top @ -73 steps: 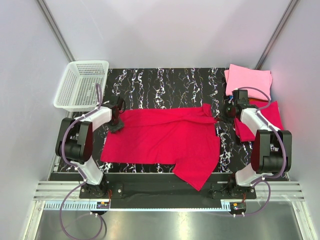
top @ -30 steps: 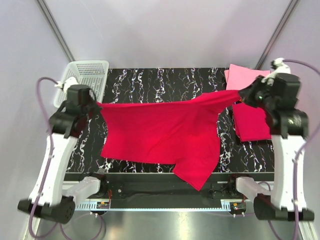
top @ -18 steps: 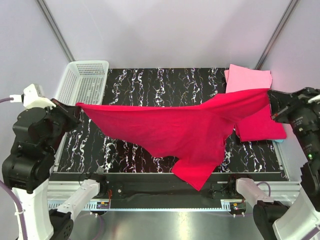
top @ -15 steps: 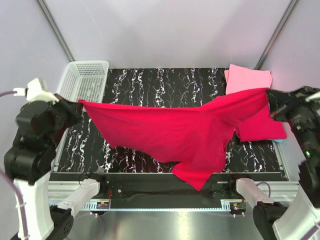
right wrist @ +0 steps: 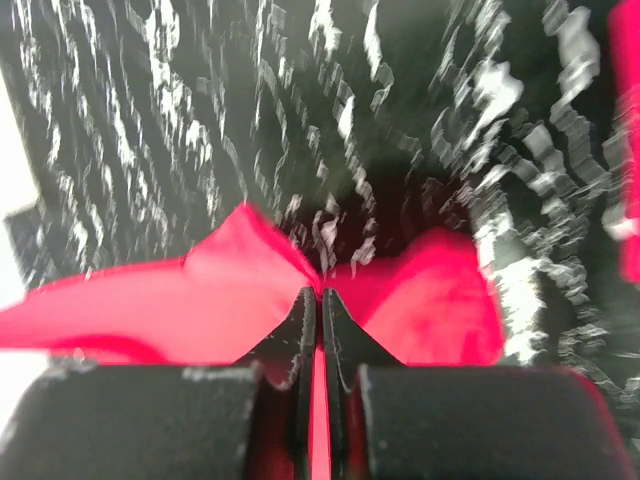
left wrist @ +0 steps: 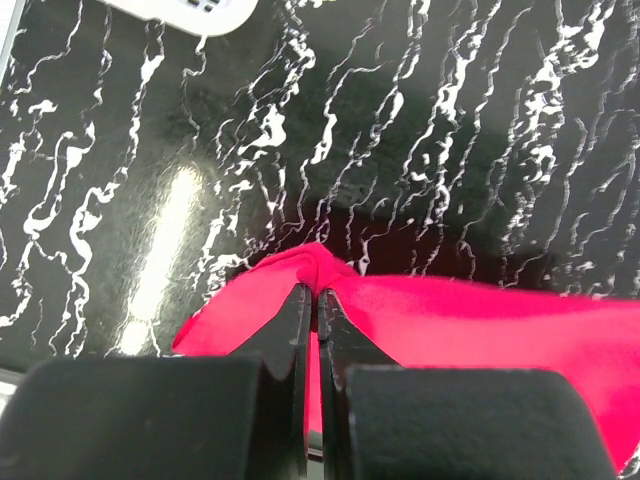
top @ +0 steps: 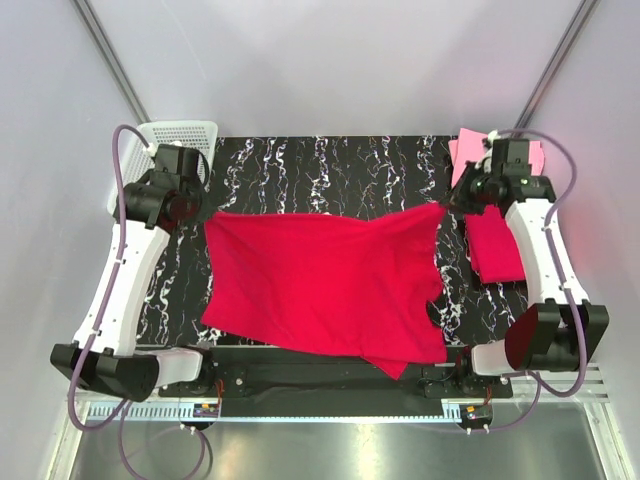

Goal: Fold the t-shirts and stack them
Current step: Fold the tshirt

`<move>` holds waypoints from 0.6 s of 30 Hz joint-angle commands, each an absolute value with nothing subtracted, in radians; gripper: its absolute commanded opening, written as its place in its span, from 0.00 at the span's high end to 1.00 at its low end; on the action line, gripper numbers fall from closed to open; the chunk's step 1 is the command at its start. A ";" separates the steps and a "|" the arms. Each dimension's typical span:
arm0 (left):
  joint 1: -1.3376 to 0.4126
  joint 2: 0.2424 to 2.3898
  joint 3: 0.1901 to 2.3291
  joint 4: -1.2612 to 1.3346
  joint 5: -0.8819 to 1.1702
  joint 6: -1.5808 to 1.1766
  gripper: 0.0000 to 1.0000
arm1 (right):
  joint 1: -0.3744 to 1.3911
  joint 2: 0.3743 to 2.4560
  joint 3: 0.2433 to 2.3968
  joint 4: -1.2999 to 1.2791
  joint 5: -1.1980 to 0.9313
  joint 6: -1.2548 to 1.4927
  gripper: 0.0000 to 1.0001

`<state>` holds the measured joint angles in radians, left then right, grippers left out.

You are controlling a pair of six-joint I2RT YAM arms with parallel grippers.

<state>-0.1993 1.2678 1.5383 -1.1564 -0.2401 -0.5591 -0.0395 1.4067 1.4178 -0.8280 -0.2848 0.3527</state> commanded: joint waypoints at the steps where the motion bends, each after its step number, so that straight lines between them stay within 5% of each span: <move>1: -0.198 1.186 1.471 -1.098 -0.278 -0.575 1.00 | -0.008 1.379 1.239 -0.642 -0.457 0.413 1.00; 7: -0.198 1.120 1.350 -1.066 -0.259 -0.600 1.00 | 0.132 1.505 0.997 -0.433 -0.560 0.472 1.00; 16: -0.199 1.088 1.333 -1.066 -0.268 -0.594 1.00 | 0.492 1.769 1.072 -0.408 -0.646 0.494 1.00; 18: -0.199 1.089 1.324 -1.066 -0.273 -0.595 1.00 | 0.559 1.760 1.065 -0.402 -0.600 0.514 0.88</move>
